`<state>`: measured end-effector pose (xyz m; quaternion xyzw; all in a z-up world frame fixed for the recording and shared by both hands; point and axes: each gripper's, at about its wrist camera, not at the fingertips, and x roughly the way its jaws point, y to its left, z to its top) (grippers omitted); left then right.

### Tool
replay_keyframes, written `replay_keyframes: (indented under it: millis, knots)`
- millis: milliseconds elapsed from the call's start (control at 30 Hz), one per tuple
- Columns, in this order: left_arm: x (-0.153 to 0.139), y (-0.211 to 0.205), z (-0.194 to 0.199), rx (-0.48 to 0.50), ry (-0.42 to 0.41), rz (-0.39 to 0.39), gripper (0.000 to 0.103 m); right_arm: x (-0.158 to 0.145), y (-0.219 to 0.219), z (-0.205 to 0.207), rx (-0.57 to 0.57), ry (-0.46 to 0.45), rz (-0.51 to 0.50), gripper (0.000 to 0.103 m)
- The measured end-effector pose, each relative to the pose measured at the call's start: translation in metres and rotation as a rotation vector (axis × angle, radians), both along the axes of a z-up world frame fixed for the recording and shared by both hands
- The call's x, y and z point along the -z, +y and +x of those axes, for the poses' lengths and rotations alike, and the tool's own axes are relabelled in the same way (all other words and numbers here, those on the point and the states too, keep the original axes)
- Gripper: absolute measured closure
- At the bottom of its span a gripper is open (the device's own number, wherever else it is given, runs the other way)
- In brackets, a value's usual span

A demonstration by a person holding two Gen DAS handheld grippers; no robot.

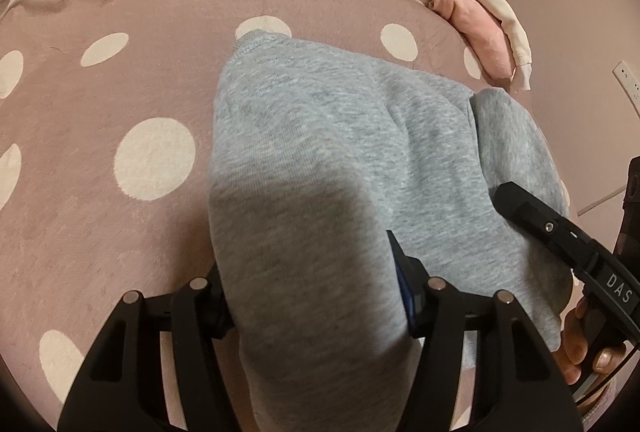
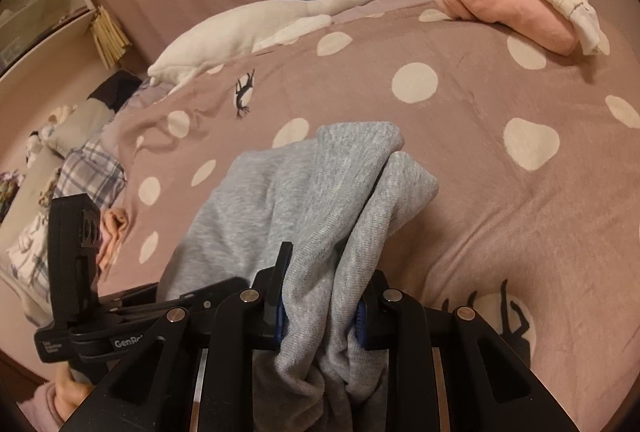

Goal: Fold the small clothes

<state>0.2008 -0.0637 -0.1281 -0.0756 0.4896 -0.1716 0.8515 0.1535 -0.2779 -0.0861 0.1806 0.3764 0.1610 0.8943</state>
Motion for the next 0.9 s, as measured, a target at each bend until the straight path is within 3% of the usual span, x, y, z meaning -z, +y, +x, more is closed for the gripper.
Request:
replay_keyframes:
  millis: [533,733,900]
  knots:
    - [-0.006,0.007,-0.011,0.004,0.01,0.017,0.042,0.0,0.006,-0.025,-0.033,0.005,0.012,0.076]
    - [0.007,0.005,-0.01,0.003,0.042,0.041,0.04,0.013,0.006,-0.023,-0.03,0.047,-0.001,0.076]
    - [0.012,0.007,-0.01,-0.001,0.062,0.048,0.032,0.03,-0.005,-0.017,0.017,0.123,0.037,0.076]
